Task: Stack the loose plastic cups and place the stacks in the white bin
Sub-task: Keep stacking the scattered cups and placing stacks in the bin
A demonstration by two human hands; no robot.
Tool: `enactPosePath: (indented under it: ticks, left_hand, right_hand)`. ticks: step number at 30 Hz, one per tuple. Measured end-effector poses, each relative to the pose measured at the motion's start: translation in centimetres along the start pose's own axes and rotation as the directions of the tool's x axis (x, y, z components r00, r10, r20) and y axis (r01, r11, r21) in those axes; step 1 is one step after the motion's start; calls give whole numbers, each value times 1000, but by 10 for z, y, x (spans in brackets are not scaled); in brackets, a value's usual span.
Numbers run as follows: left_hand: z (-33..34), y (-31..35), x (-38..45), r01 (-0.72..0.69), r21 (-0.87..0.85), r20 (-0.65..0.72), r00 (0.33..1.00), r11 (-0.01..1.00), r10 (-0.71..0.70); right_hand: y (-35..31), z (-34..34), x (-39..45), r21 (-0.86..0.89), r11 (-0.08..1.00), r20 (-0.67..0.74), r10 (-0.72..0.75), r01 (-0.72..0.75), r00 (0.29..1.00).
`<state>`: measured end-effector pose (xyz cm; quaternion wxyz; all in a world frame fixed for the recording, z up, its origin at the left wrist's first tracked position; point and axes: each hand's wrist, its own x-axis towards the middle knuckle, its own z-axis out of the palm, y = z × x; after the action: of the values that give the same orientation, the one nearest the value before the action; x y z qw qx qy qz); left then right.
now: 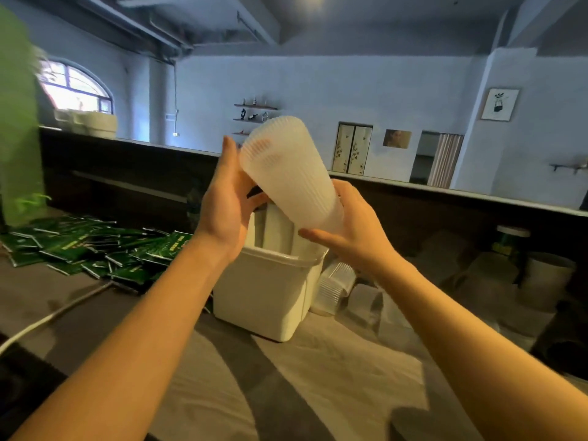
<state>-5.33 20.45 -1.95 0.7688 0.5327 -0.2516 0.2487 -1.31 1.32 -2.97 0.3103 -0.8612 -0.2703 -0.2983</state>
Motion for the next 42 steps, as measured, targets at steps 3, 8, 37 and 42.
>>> enactPosePath:
  ticks: [3,8,37,42]
  left_hand:
    - [-3,3,15,-41,131,8,999,991,40]
    - [-14,-9,40,22,329,-8,1000,944,-21]
    - [-51,-99,117,446,698,-206,874,560,-440]
    - [-53,-104,121,432,701,-209,885,567,-416]
  right_hand:
    - [-1,24,26,54,998,14,25,-26,1000]
    - [10,59,48,126,984,91,115,-126,989]
    - [54,121,120,81,859,486,408,-505,773]
    - [54,126,125,-7,909,414,382,-416,826]
